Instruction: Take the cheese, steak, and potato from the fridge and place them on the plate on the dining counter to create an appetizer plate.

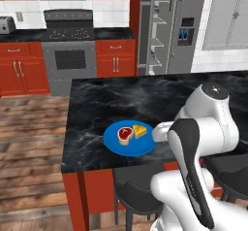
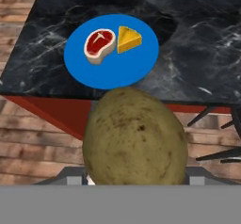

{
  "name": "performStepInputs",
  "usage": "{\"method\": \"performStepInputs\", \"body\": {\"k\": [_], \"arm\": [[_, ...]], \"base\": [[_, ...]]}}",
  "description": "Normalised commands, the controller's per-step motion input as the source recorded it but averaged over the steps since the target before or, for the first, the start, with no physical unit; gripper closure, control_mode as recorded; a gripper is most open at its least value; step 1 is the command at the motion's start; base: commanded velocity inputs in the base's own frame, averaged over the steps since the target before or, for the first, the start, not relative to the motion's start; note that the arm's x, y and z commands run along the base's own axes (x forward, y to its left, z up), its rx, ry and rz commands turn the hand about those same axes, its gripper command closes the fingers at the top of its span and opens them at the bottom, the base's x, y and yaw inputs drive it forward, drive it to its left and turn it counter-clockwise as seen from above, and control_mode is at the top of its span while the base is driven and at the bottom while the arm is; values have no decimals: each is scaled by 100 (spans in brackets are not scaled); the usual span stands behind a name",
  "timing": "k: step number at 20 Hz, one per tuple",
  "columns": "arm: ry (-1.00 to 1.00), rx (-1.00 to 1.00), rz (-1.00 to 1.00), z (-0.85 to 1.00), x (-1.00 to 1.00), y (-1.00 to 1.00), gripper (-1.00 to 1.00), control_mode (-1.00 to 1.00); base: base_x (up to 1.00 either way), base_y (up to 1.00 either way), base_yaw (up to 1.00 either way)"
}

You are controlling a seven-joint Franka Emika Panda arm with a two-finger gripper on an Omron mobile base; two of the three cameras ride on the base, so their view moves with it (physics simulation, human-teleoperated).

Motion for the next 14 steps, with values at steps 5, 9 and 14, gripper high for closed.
{"method": "performStepInputs", "body": {"k": [5,9,14], "arm": [[0,0,0,-27,63,0,100,-100],[0,0,0,-38,52,1,100,-100],[0,0,0,-47,41,7,100,-100]], "base": [[0,0,0],[0,0,0],[0,0,0]]}}
